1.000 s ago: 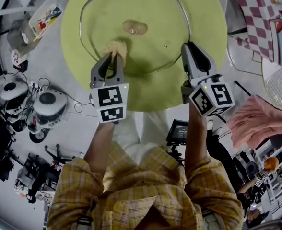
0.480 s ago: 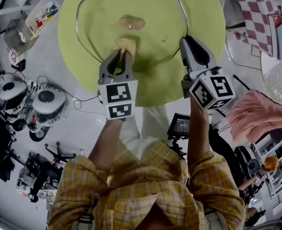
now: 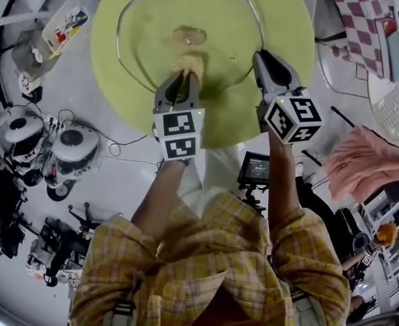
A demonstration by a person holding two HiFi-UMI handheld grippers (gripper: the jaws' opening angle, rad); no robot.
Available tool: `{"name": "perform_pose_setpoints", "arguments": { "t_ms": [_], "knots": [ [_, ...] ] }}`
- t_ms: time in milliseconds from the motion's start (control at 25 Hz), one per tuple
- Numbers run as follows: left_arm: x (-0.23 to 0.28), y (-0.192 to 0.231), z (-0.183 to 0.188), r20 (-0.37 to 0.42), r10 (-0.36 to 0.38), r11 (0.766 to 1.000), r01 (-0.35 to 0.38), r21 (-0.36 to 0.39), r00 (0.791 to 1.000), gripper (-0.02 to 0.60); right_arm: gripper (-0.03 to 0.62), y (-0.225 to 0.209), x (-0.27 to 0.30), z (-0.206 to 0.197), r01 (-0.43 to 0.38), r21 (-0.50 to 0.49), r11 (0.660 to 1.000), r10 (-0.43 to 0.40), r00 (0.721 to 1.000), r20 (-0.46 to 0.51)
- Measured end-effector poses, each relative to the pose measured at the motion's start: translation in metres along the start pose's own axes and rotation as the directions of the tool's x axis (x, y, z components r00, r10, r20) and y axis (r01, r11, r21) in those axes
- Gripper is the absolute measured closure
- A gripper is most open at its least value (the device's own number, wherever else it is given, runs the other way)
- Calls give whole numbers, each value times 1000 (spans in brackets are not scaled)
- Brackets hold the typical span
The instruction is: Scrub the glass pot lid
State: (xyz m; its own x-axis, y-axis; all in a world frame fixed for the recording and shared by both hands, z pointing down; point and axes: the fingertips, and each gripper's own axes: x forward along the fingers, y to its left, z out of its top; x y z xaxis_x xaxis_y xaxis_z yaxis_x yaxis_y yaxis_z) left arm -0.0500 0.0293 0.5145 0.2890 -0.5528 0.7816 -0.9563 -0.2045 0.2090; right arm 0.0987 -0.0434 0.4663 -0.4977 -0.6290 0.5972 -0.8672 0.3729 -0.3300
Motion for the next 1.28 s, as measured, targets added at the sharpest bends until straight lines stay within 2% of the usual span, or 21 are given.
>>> {"name": "perform_pose_setpoints", "arguments": {
  "t_ms": [640, 1040, 1280],
  "knots": [
    [11, -50, 13, -15, -94, 995, 94, -32, 995, 538, 538, 0, -2, 2, 2, 59, 998, -1, 1000, -18],
    [18, -73, 14, -12, -185, 980, 183, -79, 983, 538, 540, -2, -4, 5, 18, 58, 998, -17, 999, -30],
    [15, -76, 13, -34, -204, 977, 201, -64, 978, 538, 540, -2, -3, 1, 38, 55, 998, -35, 998, -53]
  ]
}}
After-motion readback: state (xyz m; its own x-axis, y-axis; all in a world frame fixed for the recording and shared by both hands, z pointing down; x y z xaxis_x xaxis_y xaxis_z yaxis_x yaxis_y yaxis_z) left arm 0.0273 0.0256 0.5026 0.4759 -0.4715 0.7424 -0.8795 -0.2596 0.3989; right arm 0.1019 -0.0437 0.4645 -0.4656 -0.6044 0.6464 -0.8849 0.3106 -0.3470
